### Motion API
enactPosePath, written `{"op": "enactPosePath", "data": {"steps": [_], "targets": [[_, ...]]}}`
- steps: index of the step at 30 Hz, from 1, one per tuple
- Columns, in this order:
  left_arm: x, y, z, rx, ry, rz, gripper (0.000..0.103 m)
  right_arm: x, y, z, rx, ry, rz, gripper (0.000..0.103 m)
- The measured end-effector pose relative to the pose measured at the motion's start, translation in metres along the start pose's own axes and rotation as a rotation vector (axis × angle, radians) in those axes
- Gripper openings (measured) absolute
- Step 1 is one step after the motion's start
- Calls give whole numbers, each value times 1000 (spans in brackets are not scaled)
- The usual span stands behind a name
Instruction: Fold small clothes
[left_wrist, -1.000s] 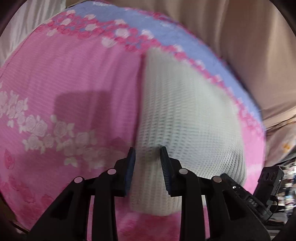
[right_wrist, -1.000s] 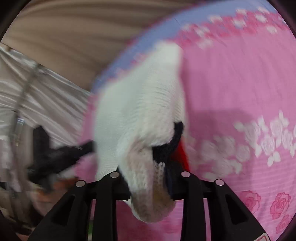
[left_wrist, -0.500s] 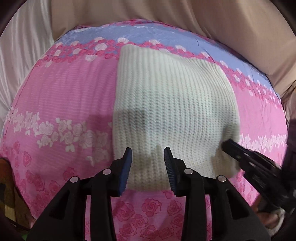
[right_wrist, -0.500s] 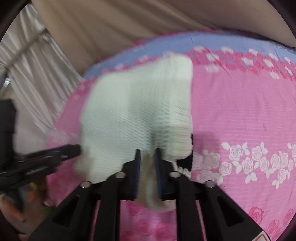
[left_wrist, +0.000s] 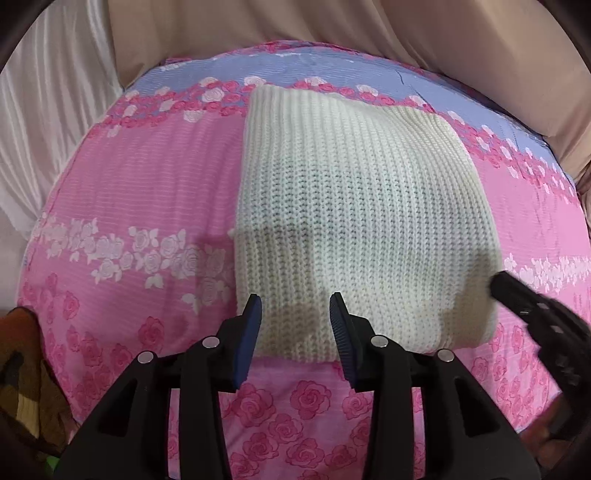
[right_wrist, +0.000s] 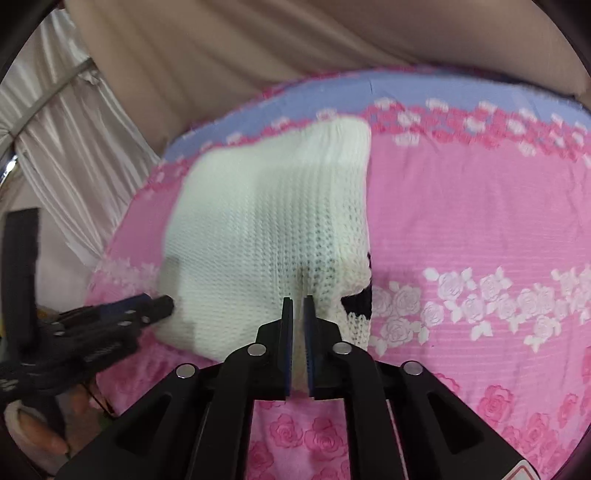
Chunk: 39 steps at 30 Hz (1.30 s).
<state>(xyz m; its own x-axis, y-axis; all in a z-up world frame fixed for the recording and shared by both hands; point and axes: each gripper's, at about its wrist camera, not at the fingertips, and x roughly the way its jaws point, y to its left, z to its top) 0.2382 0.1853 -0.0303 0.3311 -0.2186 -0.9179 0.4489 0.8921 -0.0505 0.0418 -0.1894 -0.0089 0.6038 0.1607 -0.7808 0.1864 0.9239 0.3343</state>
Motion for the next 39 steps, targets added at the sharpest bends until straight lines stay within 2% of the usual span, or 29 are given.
{"op": "enactPosePath", "data": {"steps": [2,3,6,9,11,12,13,14,16,21,24,25,26,27,28,29,31,33,34,35,36,37,39], "targets": [[-7,1,-6,-5,-28,17,39,-19,7,-7,-33,-46,-29,36],[-9,1,-7,-1,-38,26,39,-25,9,-12,-52,-63,-36,39],[-14,-2,-16,6,-45,27,41,-31,11,-25,-80,-58,-64,40],[-12,-7,-21,2,-32,21,42,-25,0,-32,-31,-13,-54,40],[-11,-8,-22,-12,-21,8,51,-23,-10,-32,-4,5,-45,41],[-11,-5,-21,-30,-20,-2,61,-22,-15,-30,8,11,-45,44],[-12,-3,-21,-51,-25,-13,63,-20,-18,-29,15,15,-42,47],[-12,2,-20,-75,-30,-30,64,-17,-21,-26,23,18,-36,52],[-10,11,-17,-116,-31,-53,64,-7,-32,-12,58,19,-6,53],[-10,28,-12,-168,-40,-35,65,28,-61,35,203,18,67,59],[-14,36,-13,-184,-46,-25,68,61,-72,54,287,56,130,59],[-14,39,-15,-189,-46,-21,68,76,-71,58,300,91,147,56],[-15,41,-16,-193,-46,-19,68,85,-67,62,291,122,154,35],[-16,44,-18,-198,-45,-18,68,88,-58,68,268,139,142,30],[-16,49,-20,-209,-44,-16,68,80,-45,76,233,115,157,27],[-17,53,-21,-216,-45,-17,68,68,-32,84,200,81,208,22],[-22,64,-23,-244,-55,-20,68,26,2,102,94,-28,299,20],[-26,72,-23,-260,-63,-22,68,-12,22,110,-2,-136,344,20],[-27,76,-22,-266,-67,-20,68,-18,22,109,-21,-164,341,19],[-27,78,-21,-270,-69,-16,68,-13,18,106,-31,-168,312,20],[-26,80,-20,-274,-69,-15,68,6,8,102,-37,-130,240,20],[-24,80,-19,-275,-64,-16,68,42,-11,95,-22,-36,137,20],[-17,78,-16,-269,-46,-21,68,91,-46,79,75,116,41,21]]}}
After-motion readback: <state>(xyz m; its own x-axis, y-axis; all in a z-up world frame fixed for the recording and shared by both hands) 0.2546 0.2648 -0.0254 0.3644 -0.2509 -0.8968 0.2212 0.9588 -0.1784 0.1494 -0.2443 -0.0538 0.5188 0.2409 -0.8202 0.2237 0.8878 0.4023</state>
